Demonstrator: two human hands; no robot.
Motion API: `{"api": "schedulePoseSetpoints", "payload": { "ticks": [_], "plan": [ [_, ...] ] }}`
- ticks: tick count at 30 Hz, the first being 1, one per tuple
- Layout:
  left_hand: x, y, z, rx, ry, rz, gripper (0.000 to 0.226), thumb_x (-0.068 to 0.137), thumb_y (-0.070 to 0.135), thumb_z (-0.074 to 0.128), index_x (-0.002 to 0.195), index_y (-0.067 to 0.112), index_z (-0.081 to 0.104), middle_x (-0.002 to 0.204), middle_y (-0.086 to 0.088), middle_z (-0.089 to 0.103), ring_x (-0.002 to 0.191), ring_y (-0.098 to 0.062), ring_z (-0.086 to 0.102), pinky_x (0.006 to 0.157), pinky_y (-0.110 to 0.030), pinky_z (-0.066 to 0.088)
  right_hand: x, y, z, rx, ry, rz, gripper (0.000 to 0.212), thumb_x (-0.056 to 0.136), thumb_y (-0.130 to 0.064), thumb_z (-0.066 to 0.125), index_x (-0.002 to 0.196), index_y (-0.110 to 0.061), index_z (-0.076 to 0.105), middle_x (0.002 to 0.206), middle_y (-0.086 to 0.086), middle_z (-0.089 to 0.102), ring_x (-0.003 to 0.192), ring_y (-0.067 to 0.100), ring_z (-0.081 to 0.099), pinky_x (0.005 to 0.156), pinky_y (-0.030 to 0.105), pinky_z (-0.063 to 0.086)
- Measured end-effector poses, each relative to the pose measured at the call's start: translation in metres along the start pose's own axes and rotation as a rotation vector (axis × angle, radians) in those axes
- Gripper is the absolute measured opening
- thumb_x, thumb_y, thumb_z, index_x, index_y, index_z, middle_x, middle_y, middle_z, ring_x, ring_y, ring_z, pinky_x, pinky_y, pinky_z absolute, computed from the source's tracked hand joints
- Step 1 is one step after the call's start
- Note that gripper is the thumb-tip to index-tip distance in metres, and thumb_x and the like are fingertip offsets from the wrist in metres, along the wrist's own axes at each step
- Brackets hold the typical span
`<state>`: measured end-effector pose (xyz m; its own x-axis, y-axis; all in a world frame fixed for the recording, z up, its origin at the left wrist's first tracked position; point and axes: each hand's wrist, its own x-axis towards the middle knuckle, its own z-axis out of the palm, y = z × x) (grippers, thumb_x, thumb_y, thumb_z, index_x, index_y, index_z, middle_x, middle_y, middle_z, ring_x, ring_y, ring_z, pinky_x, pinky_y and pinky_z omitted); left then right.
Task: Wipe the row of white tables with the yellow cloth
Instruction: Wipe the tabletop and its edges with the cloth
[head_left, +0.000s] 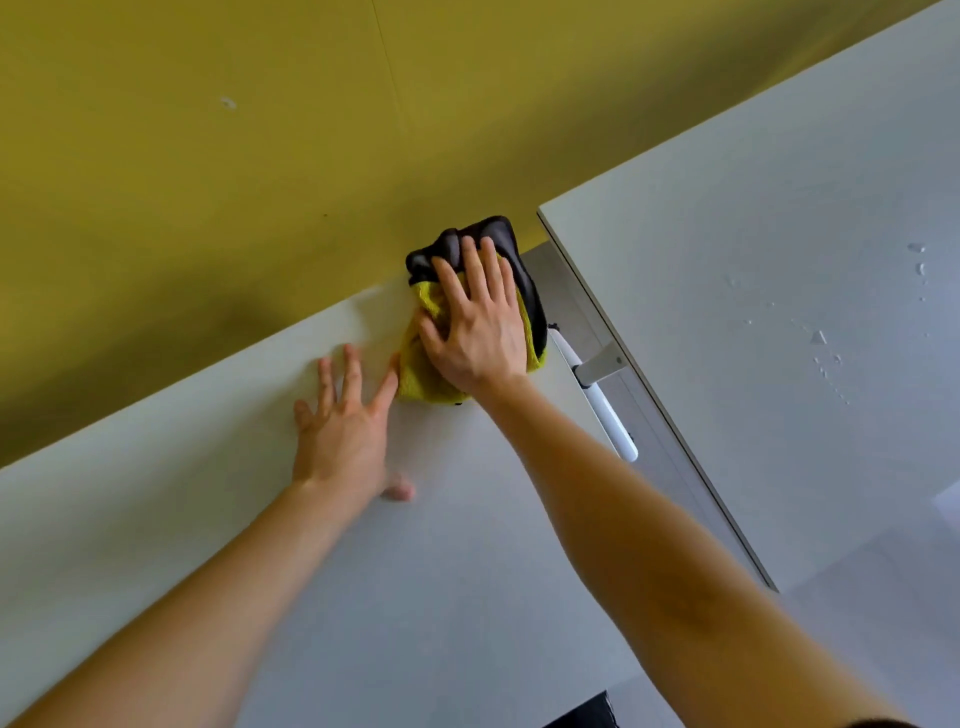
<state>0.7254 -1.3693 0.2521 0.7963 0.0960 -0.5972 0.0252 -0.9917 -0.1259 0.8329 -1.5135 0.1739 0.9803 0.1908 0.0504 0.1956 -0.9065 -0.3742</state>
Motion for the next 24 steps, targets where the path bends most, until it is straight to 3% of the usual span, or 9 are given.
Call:
{"api": "schedulePoseSetpoints", "payload": {
  "ticks": [5, 8, 11, 14, 16, 19, 21, 24],
  "plan": [
    [-0.002, -0.003, 0.002, -0.037, 0.021, 0.024, 0.173, 0.054, 0.076, 0.096, 0.164, 0.041, -0.032, 0.176, -0.017, -0.031, 0.166, -0.046, -0.016, 0.128, -0.067, 0.029, -0.119, 0.036, -0.019, 0.021, 0.056, 0.24, 0.073, 0.107, -0.058, 0.051, 0.167, -0.018, 0.04, 0.18, 0.016, 0.017, 0.168, 0.037, 0.011, 0.133, 0.056, 0.02],
    [-0.002, -0.002, 0.002, -0.031, 0.044, 0.02, 0.173, 0.054, 0.076, 0.096, 0.164, 0.04, -0.033, 0.176, -0.018, -0.029, 0.166, -0.046, -0.015, 0.128, -0.065, 0.03, -0.171, 0.04, -0.029, -0.032, -0.008, 0.25, 0.088, 0.105, -0.068, 0.048, 0.171, -0.013, 0.03, 0.18, 0.022, 0.007, 0.169, 0.038, 0.002, 0.134, 0.062, 0.014],
    [-0.002, -0.001, 0.001, -0.031, 0.03, 0.017, 0.174, 0.053, 0.076, 0.096, 0.163, 0.04, -0.034, 0.176, -0.017, -0.03, 0.166, -0.046, -0.015, 0.128, -0.065, 0.031, -0.12, 0.033, -0.025, -0.055, -0.074, 0.196, 0.1, 0.097, -0.081, 0.044, 0.169, -0.013, 0.032, 0.178, 0.025, 0.015, 0.167, 0.042, 0.007, 0.134, 0.061, 0.01],
    [-0.002, -0.001, 0.002, -0.007, 0.023, 0.01, 0.172, 0.053, 0.077, 0.095, 0.164, 0.04, -0.031, 0.175, -0.017, -0.032, 0.166, -0.045, -0.016, 0.127, -0.065, 0.032, -0.008, 0.009, -0.011, -0.012, -0.033, 0.262, 0.093, 0.094, -0.075, 0.052, 0.163, -0.015, 0.039, 0.153, 0.022, 0.047, 0.139, 0.043, 0.046, 0.116, 0.053, 0.036],
    [-0.004, -0.001, 0.002, -0.011, 0.019, 0.001, 0.17, 0.056, 0.075, 0.095, 0.165, 0.04, -0.03, 0.174, -0.016, -0.034, 0.166, -0.044, -0.018, 0.128, -0.064, 0.031, 0.04, 0.0, -0.008, 0.041, -0.017, 0.348, 0.085, 0.096, -0.071, 0.053, 0.16, -0.015, 0.042, 0.133, 0.017, 0.055, 0.118, 0.04, 0.054, 0.1, 0.05, 0.042],
    [-0.004, 0.0, 0.0, -0.023, 0.003, 0.007, 0.17, 0.056, 0.074, 0.096, 0.165, 0.04, -0.03, 0.175, -0.016, -0.034, 0.166, -0.044, -0.017, 0.13, -0.063, 0.029, 0.022, 0.012, -0.008, 0.108, 0.04, 0.368, 0.076, 0.1, -0.068, 0.054, 0.153, -0.015, 0.049, 0.122, 0.015, 0.058, 0.111, 0.04, 0.056, 0.094, 0.049, 0.045],
    [-0.005, -0.001, 0.0, -0.019, 0.011, 0.009, 0.173, 0.053, 0.075, 0.097, 0.165, 0.041, -0.03, 0.176, -0.015, -0.032, 0.167, -0.044, -0.014, 0.129, -0.063, 0.03, -0.037, 0.03, -0.014, 0.084, 0.066, 0.342, 0.078, 0.099, -0.07, 0.054, 0.155, -0.015, 0.049, 0.124, 0.016, 0.057, 0.113, 0.041, 0.056, 0.097, 0.05, 0.046],
    [-0.006, -0.001, 0.002, -0.012, 0.028, 0.017, 0.172, 0.055, 0.074, 0.096, 0.163, 0.041, -0.033, 0.177, -0.016, -0.03, 0.167, -0.045, -0.013, 0.128, -0.062, 0.033, -0.144, 0.053, -0.032, -0.034, -0.059, 0.256, 0.098, 0.095, -0.086, 0.045, 0.167, -0.02, 0.035, 0.152, 0.022, 0.047, 0.137, 0.044, 0.048, 0.115, 0.055, 0.041]
  ]
}}
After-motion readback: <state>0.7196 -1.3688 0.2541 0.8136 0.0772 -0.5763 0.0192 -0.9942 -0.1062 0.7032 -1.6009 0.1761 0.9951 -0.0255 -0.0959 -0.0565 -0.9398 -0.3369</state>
